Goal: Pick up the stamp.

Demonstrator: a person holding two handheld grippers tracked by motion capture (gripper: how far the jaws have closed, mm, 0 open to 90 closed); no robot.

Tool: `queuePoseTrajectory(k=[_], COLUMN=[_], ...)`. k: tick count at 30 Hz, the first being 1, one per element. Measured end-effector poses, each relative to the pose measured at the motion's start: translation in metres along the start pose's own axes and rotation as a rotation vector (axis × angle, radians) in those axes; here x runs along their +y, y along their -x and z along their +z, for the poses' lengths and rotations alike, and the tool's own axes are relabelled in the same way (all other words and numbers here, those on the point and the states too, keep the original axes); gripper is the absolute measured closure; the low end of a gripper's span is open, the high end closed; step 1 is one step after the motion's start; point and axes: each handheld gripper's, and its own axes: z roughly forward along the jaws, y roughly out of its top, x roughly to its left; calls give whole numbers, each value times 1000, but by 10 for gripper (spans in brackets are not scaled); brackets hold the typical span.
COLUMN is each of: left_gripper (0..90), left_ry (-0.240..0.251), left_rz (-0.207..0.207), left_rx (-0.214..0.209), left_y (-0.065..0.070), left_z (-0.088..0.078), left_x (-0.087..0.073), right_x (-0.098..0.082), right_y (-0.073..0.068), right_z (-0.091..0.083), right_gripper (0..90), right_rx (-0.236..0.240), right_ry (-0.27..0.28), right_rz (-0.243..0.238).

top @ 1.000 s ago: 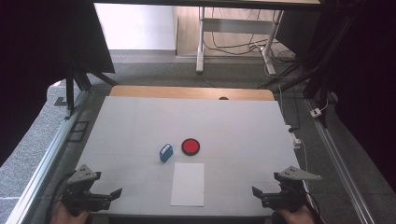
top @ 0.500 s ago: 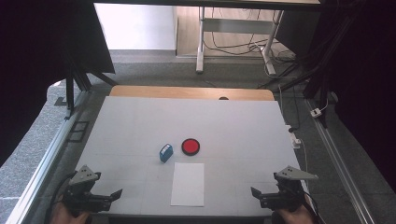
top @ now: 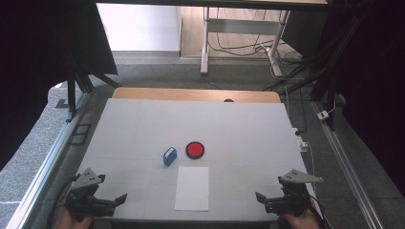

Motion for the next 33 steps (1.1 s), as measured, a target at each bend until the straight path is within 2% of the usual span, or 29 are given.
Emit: queuePoseTrajectory(k=[1,7,20,24,31,33], left_gripper=[0,0,0,0,0,0], left_ry=[3,20,38,31,14,23], left_rz=[6,7,23,51,55,56], left_rx=[-16,-49,-82,-94,-112,-112], left_y=[1,-1,2,2,1,1], left_z=[1,2,13,20,30,33], left_x=[1,3,14,18,30,34], right_x=[0,1,2,2,3,3], right_y=[0,0,0,0,0,0], right_z=[0,1,3,3,3,3], right_gripper=[0,0,0,0,0,0], right_rx=[3,9,16,20,28,29], right_ry=[-1,-2,-8,-4,-7,-7], right_rz=[-3,-10,-15,-14,-16,-11])
